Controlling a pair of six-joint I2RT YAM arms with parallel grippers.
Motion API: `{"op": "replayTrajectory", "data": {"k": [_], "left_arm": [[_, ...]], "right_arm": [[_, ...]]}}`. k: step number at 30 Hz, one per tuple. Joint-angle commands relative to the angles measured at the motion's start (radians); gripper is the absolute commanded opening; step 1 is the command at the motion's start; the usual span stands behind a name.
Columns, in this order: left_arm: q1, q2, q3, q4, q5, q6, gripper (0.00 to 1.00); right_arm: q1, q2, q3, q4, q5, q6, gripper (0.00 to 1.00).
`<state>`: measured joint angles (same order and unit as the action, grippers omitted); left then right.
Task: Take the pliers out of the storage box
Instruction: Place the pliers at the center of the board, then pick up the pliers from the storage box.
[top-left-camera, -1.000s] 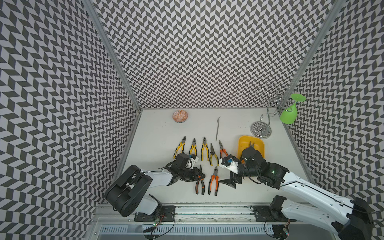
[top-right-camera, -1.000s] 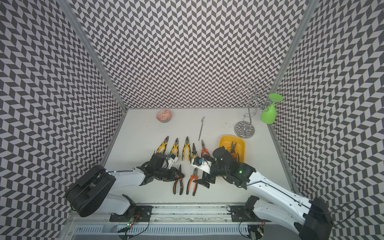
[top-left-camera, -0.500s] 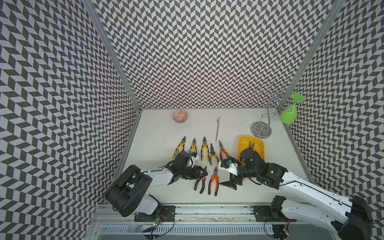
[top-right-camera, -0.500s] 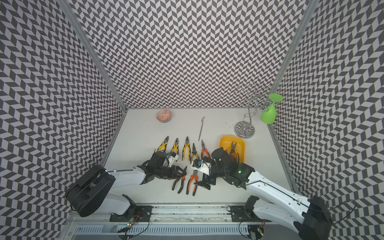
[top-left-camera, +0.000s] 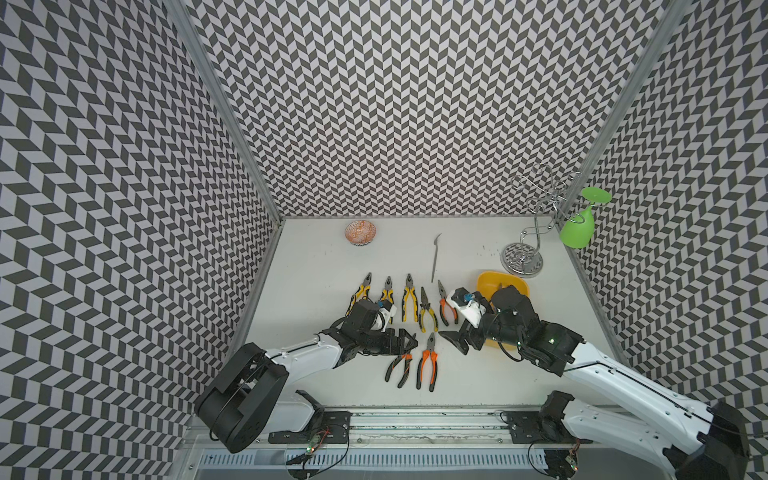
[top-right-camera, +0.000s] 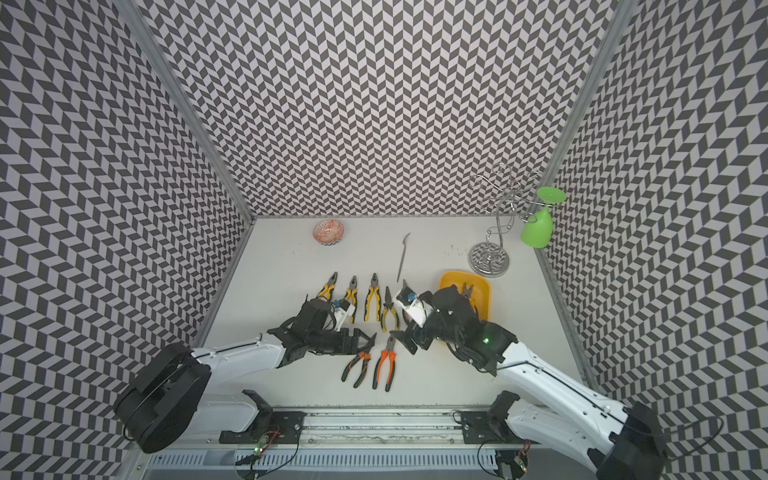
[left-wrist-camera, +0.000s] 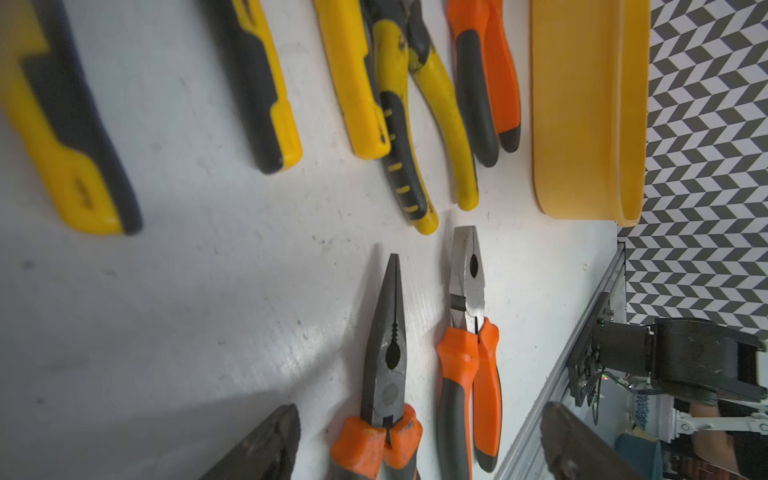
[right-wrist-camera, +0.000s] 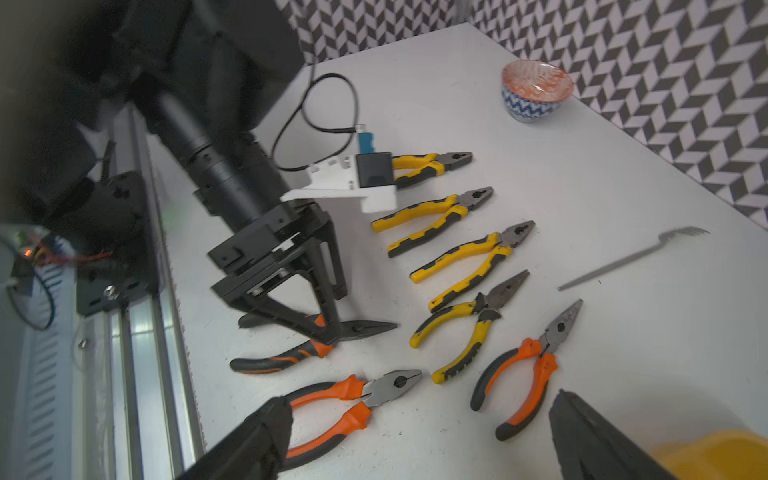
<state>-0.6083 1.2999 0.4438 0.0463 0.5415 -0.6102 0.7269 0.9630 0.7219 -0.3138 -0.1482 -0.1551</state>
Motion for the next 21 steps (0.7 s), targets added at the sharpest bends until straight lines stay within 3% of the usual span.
{"op": "replayTrajectory", "data": {"k": [1,5,7,13,17,21], "left_arm": [[-0.015,-0.098,0.015,0.010,-0.038,0.136,0.98],[-0.019,-0.177,0.036,0.066,-0.049,0.297,0.98],[-0.023,-0.190,0.066,0.075,-0.049,0.379,0.98],[-0.037,-0.200,0.191,0.020,-0.032,0.662,0.98],[-0.042,-0.209,0.266,-0.016,-0.007,0.834,0.98],[-0.045,-0.209,0.305,-0.023,0.010,0.913,0.98]], "right_arm": [[-0.076,0.003,0.051,0.044,0.103,0.192,0.99],[-0.186,0.008,0.051,0.025,0.172,0.337,0.98],[-0.245,0.044,0.085,-0.044,0.184,0.408,0.93],[-0.354,0.162,0.156,-0.262,0.236,0.520,0.92],[-0.414,0.177,0.106,-0.264,0.206,0.559,0.82],[-0.462,0.202,0.077,-0.275,0.188,0.586,0.65]]}}
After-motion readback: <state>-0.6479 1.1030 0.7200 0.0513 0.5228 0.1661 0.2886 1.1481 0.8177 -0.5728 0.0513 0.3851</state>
